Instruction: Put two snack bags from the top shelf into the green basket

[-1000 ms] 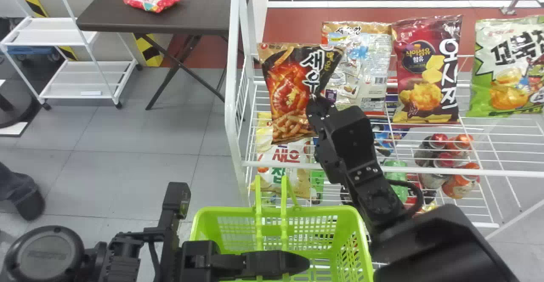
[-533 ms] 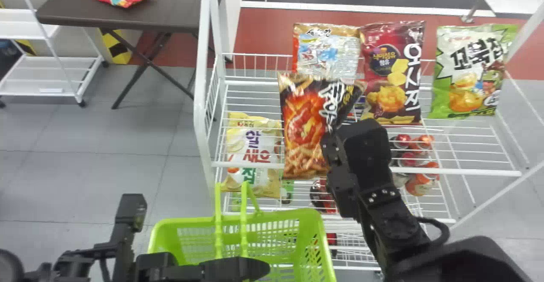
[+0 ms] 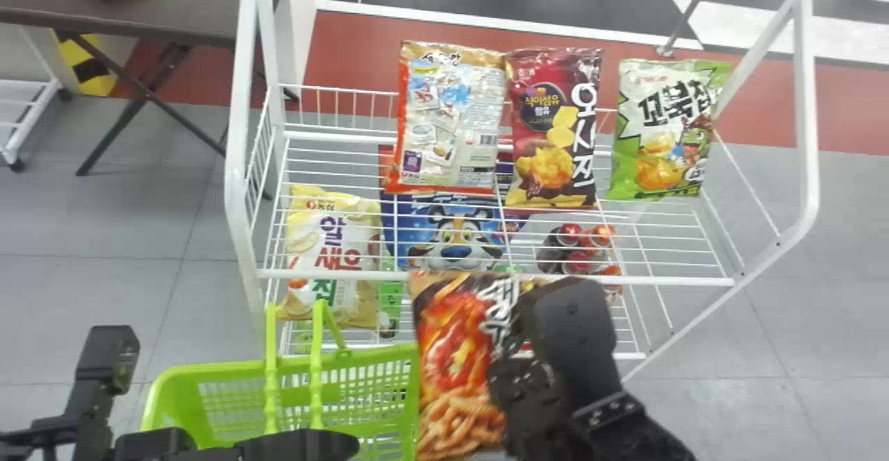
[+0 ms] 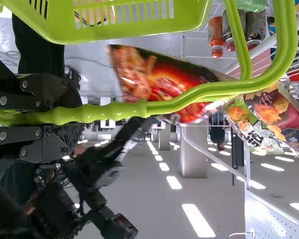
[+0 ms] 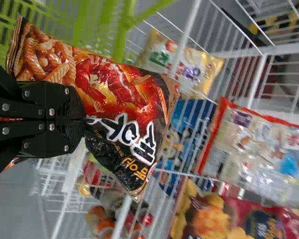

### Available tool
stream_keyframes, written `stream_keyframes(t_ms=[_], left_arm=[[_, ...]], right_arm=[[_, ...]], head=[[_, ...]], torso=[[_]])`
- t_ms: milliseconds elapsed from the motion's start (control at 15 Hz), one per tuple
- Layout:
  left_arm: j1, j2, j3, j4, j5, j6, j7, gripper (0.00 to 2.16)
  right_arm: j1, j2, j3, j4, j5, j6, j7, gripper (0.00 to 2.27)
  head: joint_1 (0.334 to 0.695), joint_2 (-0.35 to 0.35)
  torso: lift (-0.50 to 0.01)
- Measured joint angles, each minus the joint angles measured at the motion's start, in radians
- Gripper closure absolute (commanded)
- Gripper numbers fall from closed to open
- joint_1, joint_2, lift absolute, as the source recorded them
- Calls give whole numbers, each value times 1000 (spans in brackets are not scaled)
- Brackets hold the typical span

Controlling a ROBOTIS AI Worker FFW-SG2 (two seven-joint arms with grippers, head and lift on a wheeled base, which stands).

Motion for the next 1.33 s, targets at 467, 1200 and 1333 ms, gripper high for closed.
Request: stream_keyframes(t_ms=[467, 1200, 1333], left_arm=[[-7, 0, -7, 0, 1, 0, -4, 2142], [-8, 0, -3, 11, 1, 0, -7, 2142], [-8, 0, -5, 11, 1, 0, -6, 2142]], right_arm=[[-72, 29, 138, 239, -102, -42, 5, -2], [-51, 77, -197, 235, -375, -397, 6, 80], [-40, 81, -219, 252, -388, -510, -17, 80]], head=[[695, 43], [695, -19], [695, -33]], torso=[[0], [0], [0]])
